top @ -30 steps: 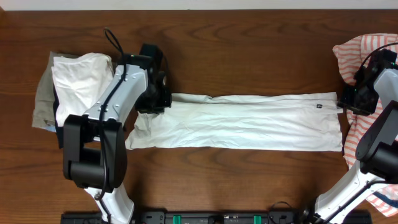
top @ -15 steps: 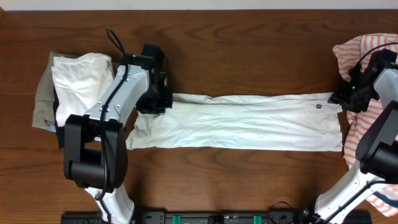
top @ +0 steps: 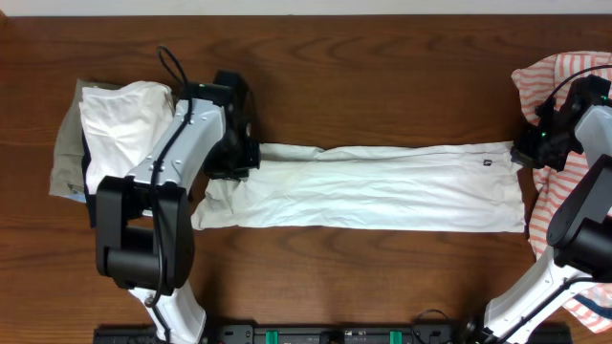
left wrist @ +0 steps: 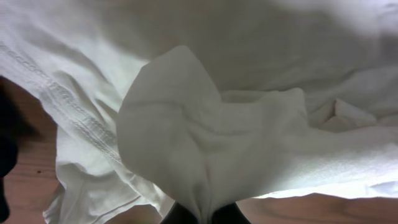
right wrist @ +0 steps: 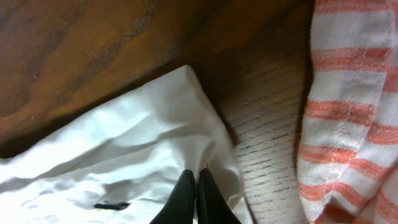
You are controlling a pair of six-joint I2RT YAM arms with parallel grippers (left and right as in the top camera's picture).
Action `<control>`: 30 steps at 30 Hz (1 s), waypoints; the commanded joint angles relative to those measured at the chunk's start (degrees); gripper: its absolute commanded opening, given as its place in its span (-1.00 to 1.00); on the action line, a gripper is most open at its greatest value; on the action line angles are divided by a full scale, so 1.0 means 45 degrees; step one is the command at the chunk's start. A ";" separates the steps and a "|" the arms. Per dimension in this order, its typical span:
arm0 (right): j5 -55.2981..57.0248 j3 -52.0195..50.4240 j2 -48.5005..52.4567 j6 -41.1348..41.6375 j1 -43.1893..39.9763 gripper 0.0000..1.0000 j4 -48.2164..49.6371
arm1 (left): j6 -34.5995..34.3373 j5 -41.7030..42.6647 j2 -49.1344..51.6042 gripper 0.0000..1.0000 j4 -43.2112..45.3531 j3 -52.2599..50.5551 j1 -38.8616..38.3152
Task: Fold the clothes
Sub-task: 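Pull the folded strip taut between both grippers to straighten it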
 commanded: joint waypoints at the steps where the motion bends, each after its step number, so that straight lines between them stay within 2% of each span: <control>1: 0.0049 0.0267 -0.0296 -0.0049 -0.0165 -0.97 -0.0107 | -0.0335 -0.0471 -0.0092 -0.88 -0.0068 0.0049 0.0155; 7: -0.0102 0.0267 -0.0296 -0.0345 -0.0170 -0.98 -0.0646 | -0.0335 -0.0471 -0.0092 -0.88 -0.0019 0.0049 0.0155; 14: -0.1836 0.0272 -0.0296 -0.0908 -0.0471 -0.98 -0.0520 | -0.0345 -0.0476 -0.0092 -0.88 -0.0034 0.0049 0.0155; 23: -0.2399 0.0272 -0.0296 -0.0952 -0.1205 -0.98 -0.0593 | -0.1729 -0.2011 -0.0092 -0.88 -0.0107 0.0049 0.0155; 30: -0.2715 0.0272 -0.0296 -0.0962 -0.1452 -0.98 -0.0695 | -0.1724 -0.2001 -0.0092 -0.88 -0.0092 0.0049 0.0155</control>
